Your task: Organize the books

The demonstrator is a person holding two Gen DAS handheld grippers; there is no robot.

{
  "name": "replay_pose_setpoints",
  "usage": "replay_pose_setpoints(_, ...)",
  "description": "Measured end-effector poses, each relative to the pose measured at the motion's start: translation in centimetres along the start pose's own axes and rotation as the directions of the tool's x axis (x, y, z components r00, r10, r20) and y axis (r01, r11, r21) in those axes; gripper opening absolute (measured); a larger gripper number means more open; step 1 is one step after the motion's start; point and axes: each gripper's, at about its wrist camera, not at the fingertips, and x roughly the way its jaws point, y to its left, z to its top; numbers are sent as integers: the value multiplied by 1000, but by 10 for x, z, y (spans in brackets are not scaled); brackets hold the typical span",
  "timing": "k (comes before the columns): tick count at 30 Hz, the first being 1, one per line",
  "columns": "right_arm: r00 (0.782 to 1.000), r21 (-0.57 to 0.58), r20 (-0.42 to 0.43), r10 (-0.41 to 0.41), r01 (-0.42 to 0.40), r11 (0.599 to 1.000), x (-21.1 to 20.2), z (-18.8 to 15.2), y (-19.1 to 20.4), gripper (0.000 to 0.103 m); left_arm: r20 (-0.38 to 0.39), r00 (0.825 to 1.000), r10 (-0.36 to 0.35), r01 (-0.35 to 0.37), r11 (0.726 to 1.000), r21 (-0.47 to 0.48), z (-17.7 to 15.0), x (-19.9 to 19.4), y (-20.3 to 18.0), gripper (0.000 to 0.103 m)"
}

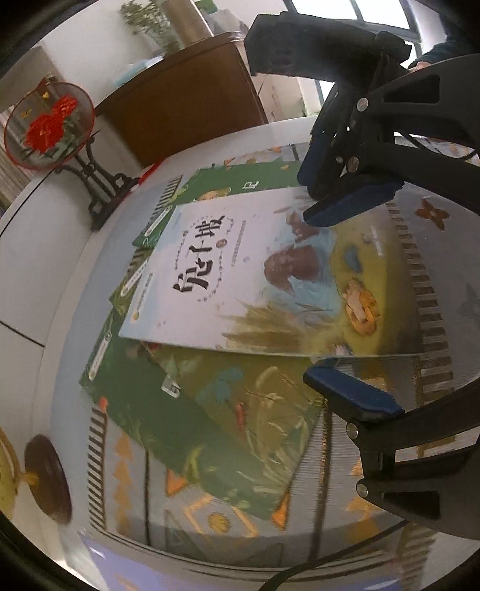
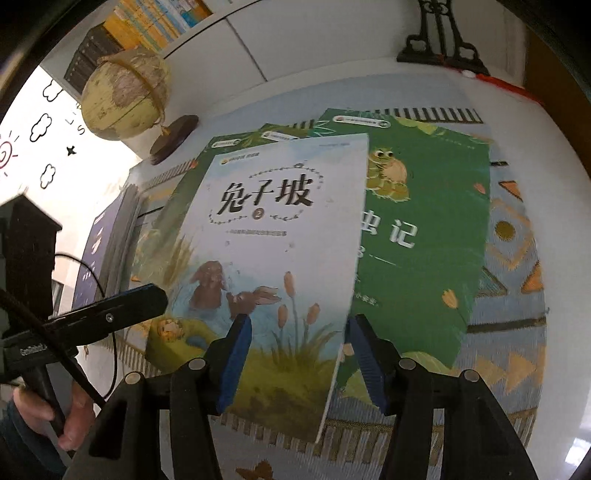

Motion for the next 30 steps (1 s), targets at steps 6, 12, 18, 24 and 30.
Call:
replay_pose_setpoints(6, 1000, 14, 10, 4, -4, 1000, -5, -11, -2, 55, -2, 1000, 9, -9, 999, 44, -6, 7, -17, 76)
replay_pose_setpoints(12, 999, 8, 40, -11, 11, 1000, -4, -16, 1, 60, 64, 981, -181, 183, 982, -38, -4, -28, -14, 76)
replay_pose_setpoints(18, 997, 51, 52, 66, -68, 996, -6, -16, -11, 63, 23, 949, -314, 315, 947, -65, -3, -16, -21, 76)
replay_pose_setpoints(24, 987, 132, 36, 158, -162, 978, -9, -15, -27, 63, -31, 949, -315, 309, 943, -124, -8, 26, -27, 42)
replay_pose_setpoints(30, 921, 400, 24, 388, -365, 841, -14, -31, -77, 63, -41, 916, -400, 388, 906, -171, -7, 22, -16, 11)
